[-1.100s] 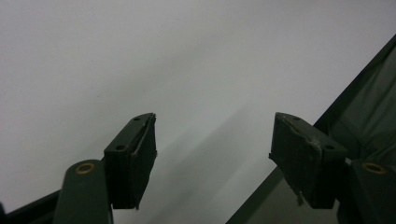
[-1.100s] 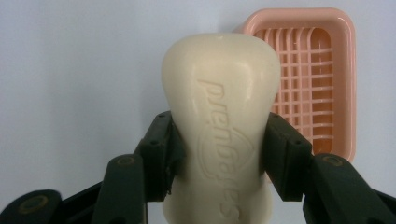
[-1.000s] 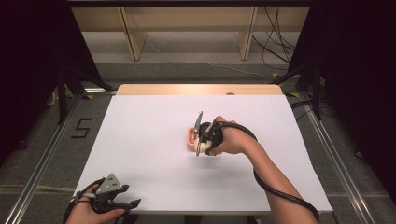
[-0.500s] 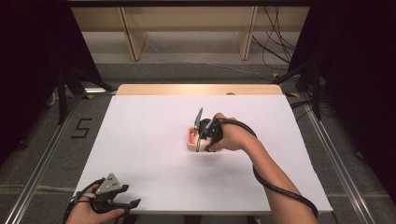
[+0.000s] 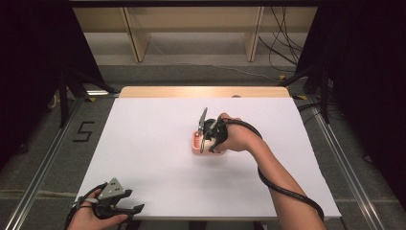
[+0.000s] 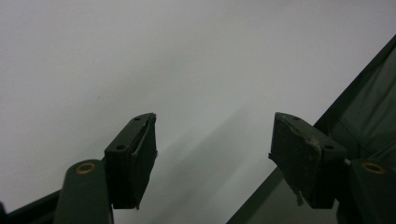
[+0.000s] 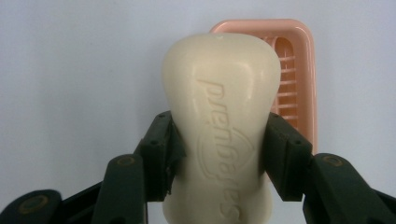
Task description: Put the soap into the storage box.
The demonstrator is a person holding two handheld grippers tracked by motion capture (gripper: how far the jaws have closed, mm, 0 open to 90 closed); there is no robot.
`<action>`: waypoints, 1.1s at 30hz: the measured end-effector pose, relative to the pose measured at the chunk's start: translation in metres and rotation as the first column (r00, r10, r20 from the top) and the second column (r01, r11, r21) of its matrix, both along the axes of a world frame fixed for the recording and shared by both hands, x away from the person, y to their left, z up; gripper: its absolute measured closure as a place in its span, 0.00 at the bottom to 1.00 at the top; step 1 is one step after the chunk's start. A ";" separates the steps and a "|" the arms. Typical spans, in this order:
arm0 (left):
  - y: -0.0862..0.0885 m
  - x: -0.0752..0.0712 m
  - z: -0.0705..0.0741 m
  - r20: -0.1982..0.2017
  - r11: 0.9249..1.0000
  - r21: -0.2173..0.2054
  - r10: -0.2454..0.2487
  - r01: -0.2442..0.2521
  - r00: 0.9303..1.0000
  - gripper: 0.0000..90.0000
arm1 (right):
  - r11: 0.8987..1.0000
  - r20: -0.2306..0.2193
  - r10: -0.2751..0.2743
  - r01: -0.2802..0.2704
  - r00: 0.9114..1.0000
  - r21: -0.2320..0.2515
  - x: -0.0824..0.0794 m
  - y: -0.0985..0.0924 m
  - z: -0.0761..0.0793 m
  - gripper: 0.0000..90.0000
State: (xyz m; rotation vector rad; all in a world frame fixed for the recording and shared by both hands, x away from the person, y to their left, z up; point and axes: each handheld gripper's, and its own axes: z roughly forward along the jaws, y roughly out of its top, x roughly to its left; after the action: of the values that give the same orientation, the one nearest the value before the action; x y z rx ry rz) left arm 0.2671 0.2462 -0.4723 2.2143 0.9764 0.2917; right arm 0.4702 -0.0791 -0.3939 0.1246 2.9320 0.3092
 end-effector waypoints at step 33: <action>0.001 0.001 0.000 0.009 1.000 0.000 0.012 -0.012 1.000 0.34 | 0.999 0.009 -0.031 0.030 0.999 0.008 0.019 0.005 0.000 0.56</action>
State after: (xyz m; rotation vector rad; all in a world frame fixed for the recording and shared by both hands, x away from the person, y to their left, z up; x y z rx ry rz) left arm 0.2678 0.2470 -0.4725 2.2060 0.9850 0.3075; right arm 0.4895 -0.0741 -0.3936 0.1685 2.9169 0.3166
